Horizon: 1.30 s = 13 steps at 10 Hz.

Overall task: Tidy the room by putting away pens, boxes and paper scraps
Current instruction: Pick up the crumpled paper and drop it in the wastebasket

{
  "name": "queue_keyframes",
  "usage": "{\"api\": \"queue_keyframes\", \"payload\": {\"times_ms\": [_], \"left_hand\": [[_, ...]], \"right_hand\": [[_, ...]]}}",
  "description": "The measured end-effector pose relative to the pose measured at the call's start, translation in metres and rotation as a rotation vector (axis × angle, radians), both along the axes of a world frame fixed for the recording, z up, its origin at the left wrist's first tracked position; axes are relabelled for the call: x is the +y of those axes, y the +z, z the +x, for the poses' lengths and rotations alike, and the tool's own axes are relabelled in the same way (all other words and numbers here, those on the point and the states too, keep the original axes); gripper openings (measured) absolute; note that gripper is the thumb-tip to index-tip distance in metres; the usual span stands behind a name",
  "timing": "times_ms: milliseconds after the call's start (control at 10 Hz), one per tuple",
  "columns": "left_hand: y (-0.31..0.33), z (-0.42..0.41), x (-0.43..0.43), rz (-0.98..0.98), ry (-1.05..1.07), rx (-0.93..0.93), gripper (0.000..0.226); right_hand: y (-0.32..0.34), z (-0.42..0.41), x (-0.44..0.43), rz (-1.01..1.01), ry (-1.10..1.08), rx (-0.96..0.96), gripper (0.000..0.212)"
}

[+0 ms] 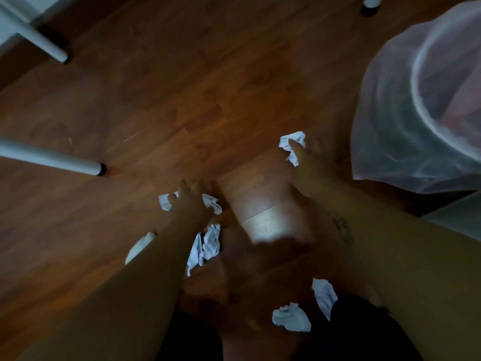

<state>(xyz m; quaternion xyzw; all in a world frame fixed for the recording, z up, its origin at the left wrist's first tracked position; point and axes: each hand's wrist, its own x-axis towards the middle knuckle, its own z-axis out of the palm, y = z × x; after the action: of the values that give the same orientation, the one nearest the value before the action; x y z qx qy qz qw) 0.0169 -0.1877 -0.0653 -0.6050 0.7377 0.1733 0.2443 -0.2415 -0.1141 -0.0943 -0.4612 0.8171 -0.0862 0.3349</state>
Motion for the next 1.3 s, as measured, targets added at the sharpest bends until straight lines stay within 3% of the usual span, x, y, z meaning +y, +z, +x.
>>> {"api": "queue_keyframes", "payload": {"times_ms": [200,300,400,600,800,900,1000,1100,1300], "left_hand": [[-0.012,0.015,0.008,0.041,-0.051,-0.022,0.070],[-0.014,0.018,0.010,-0.002,-0.074,-0.043,0.063],[-0.018,0.020,0.006,-0.006,-0.019,0.028,0.054],[-0.023,0.022,0.001,-0.015,0.055,0.111,0.035],[-0.001,0.012,-0.014,-0.068,0.054,0.194,0.033],[0.012,-0.006,-0.028,-0.051,0.024,0.276,0.033],[0.031,-0.033,-0.036,0.037,-0.044,0.295,0.039],[0.053,-0.060,-0.038,-0.047,-0.090,0.449,0.024],[0.119,-0.134,-0.039,-0.179,-0.251,0.633,0.017]], "right_hand": [[-0.013,0.002,-0.015,-0.013,0.014,-0.004,0.050],[-0.021,0.002,-0.026,0.073,-0.001,-0.068,0.041],[-0.024,-0.002,-0.029,0.100,0.030,0.013,0.030],[-0.026,-0.007,-0.029,0.054,-0.121,0.018,0.032],[-0.002,-0.015,-0.025,-0.093,-0.231,-0.158,0.036],[0.017,-0.019,-0.021,-0.222,-0.218,-0.202,0.025],[0.044,-0.022,-0.018,-0.395,-0.189,-0.152,0.010],[0.074,-0.024,-0.021,-0.602,-0.240,-0.128,0.004],[0.142,-0.042,-0.014,-0.873,-0.486,-0.005,0.008]]}}
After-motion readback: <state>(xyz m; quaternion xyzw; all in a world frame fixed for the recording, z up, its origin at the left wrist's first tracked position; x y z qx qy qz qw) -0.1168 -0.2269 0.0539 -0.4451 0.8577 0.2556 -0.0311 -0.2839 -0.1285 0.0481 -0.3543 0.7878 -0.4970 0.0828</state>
